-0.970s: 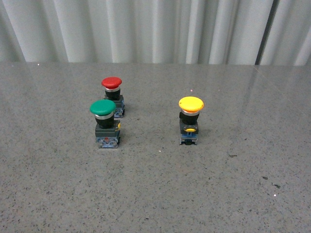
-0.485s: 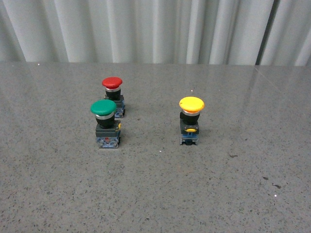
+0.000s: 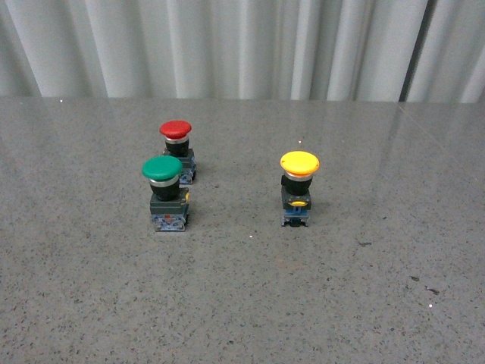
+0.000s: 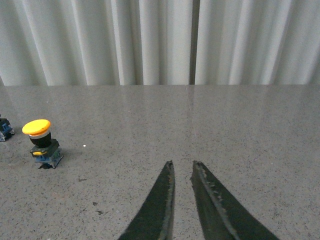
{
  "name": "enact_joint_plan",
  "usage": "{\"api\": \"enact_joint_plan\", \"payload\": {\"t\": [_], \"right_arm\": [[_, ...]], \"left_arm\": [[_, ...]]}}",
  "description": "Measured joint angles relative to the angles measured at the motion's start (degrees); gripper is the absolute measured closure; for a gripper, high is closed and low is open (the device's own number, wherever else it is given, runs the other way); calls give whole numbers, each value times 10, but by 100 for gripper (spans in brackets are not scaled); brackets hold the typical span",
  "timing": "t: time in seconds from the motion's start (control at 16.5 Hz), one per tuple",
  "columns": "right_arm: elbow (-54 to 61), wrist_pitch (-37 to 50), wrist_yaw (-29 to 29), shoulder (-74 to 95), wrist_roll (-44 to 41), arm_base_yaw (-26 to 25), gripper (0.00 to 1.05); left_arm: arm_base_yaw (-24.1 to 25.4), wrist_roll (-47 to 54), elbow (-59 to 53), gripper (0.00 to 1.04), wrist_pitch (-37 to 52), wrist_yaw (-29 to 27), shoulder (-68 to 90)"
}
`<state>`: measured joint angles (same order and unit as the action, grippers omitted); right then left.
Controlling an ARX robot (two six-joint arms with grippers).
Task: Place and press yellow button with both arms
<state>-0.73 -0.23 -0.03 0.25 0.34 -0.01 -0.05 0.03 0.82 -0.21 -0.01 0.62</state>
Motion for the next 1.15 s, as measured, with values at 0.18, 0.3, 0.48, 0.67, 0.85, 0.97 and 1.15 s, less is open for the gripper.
{"api": "enact_joint_plan", "payload": {"t": [0.18, 0.3, 0.48, 0.67, 0.85, 0.97, 1.15], "right_arm": [[0, 0, 0, 0, 0, 0, 59], [0, 0, 0, 0, 0, 0, 41], [0, 0, 0, 0, 0, 0, 17], [0, 0, 0, 0, 0, 0, 7], [0, 0, 0, 0, 0, 0, 7], [0, 0, 0, 0, 0, 0, 7], [0, 0, 0, 0, 0, 0, 7]], "left_arm": [[0, 0, 0, 7, 0, 0, 0], [0, 0, 0, 7, 0, 0, 0], [0, 0, 0, 7, 0, 0, 0], [0, 0, 0, 7, 0, 0, 0], [0, 0, 0, 7, 0, 0, 0], [0, 0, 0, 7, 0, 0, 0], [0, 0, 0, 7, 0, 0, 0]]}}
